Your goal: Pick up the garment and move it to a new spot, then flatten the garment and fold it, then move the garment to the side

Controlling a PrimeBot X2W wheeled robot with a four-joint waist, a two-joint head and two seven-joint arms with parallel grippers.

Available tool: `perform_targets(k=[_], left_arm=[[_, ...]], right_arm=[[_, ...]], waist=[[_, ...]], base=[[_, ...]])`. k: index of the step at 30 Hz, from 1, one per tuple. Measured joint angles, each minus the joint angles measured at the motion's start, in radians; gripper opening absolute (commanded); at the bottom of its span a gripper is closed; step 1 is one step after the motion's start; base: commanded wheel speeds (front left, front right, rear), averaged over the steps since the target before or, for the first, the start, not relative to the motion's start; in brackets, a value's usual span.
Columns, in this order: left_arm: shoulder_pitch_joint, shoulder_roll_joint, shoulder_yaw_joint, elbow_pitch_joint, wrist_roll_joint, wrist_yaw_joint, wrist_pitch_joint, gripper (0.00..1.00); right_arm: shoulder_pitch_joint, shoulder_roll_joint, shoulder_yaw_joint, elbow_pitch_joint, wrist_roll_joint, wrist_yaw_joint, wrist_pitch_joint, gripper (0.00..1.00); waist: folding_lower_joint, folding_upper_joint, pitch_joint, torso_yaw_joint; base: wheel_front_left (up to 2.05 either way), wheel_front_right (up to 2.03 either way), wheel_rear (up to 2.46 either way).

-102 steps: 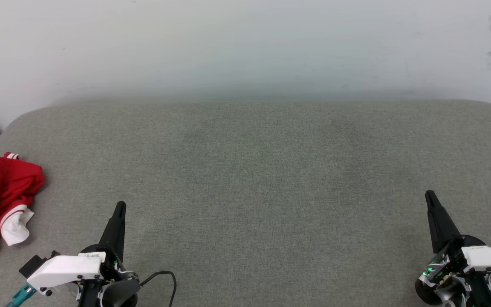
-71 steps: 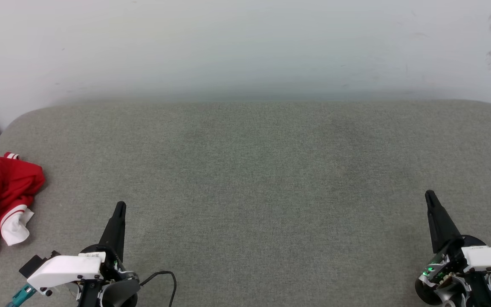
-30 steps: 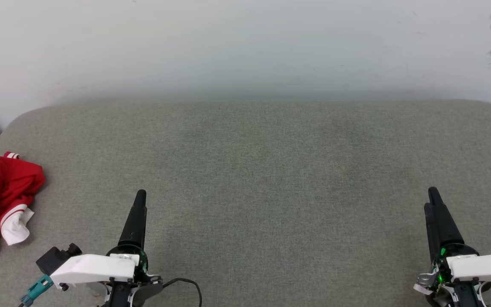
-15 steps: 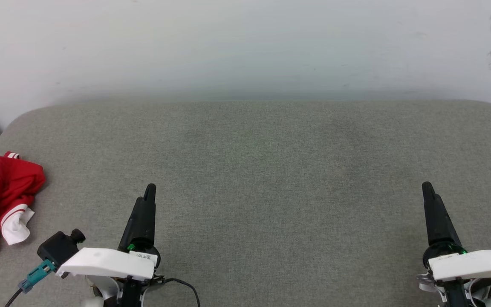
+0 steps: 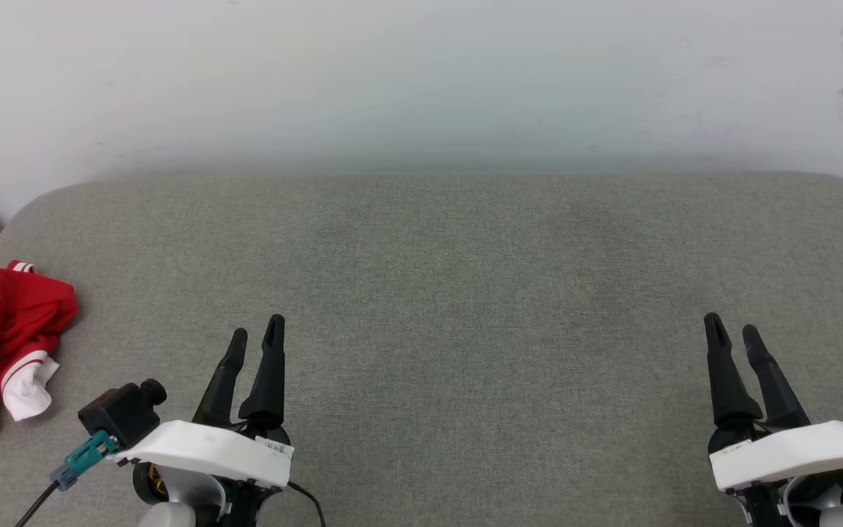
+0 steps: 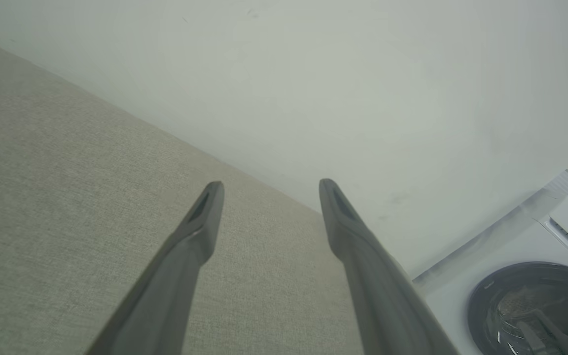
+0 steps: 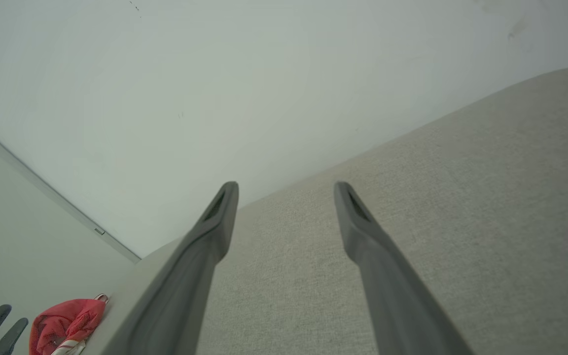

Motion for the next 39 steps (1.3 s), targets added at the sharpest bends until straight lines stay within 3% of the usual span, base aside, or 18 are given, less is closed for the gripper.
perform_targets(k=[13,39], left_arm=[[-0.001,0.018,-0.009,-0.007,0.182,0.000,-0.035,1.00],[-0.003,0.026,-0.017,0.048,0.484,0.000,-0.095,1.00]], right_arm=[[0.010,0.001,-0.007,-0.038,-0.201,0.000,0.021,1.00],[0.020,0.001,-0.021,-0.076,-0.448,0.000,0.029,1.00]], waist=[[0.0000,0.0000,0.000,0.000],[0.0000,0.0000,-0.002,-0.004]], base=[[0.00,0.00,0.00],[0.00,0.00,0.00]])
